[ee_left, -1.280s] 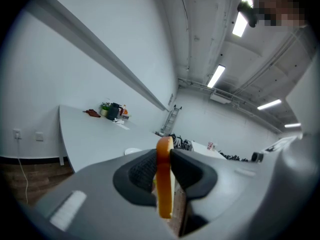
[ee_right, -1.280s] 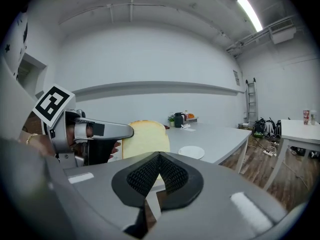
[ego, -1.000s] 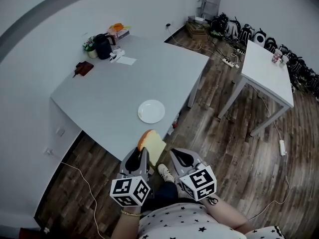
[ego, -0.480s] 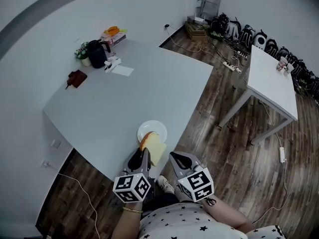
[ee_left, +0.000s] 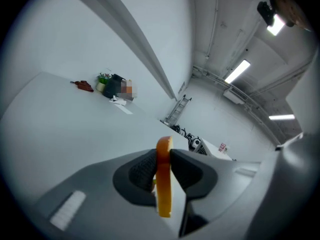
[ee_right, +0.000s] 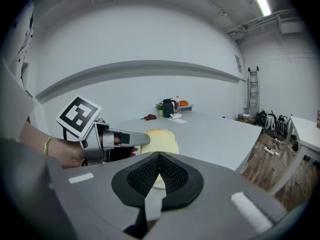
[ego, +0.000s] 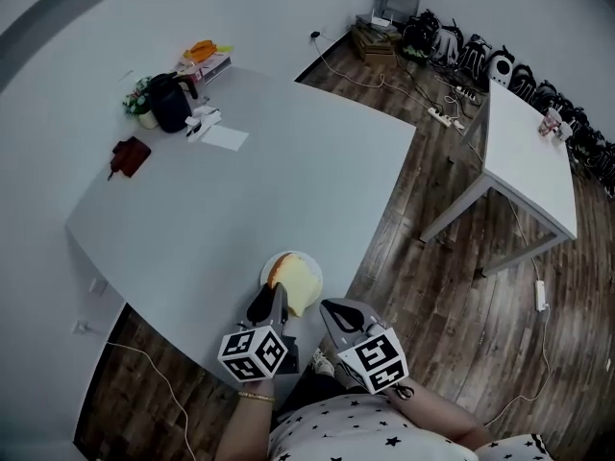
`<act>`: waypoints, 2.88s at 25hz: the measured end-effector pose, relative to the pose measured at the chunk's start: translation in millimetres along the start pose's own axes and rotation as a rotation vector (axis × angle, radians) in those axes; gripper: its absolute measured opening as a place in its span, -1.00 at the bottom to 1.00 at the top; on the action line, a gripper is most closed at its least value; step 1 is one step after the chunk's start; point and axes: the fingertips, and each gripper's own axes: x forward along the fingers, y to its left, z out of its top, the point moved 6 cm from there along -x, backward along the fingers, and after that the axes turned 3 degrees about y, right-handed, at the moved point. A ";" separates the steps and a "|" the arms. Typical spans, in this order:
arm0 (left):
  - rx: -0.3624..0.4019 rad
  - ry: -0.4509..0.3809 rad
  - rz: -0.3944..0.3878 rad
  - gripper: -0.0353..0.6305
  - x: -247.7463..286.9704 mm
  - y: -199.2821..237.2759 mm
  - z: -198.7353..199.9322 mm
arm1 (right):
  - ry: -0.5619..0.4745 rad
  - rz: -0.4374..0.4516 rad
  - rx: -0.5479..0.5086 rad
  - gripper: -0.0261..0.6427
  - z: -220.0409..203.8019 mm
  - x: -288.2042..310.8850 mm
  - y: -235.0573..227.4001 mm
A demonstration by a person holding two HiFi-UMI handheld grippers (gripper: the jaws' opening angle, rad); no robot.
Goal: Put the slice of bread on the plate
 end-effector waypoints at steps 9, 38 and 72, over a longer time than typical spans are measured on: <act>0.058 0.052 0.118 -0.59 15.9 32.0 -10.4 | 0.031 0.014 0.023 -0.93 -4.0 16.8 -9.6; 0.132 0.079 0.195 -0.87 -82.6 -21.4 -22.6 | -0.020 0.087 -0.018 -0.93 -14.1 -6.1 36.1; 0.169 0.040 0.177 -0.87 -117.6 -36.1 -20.2 | -0.055 0.066 -0.069 -0.93 -15.6 -38.2 57.2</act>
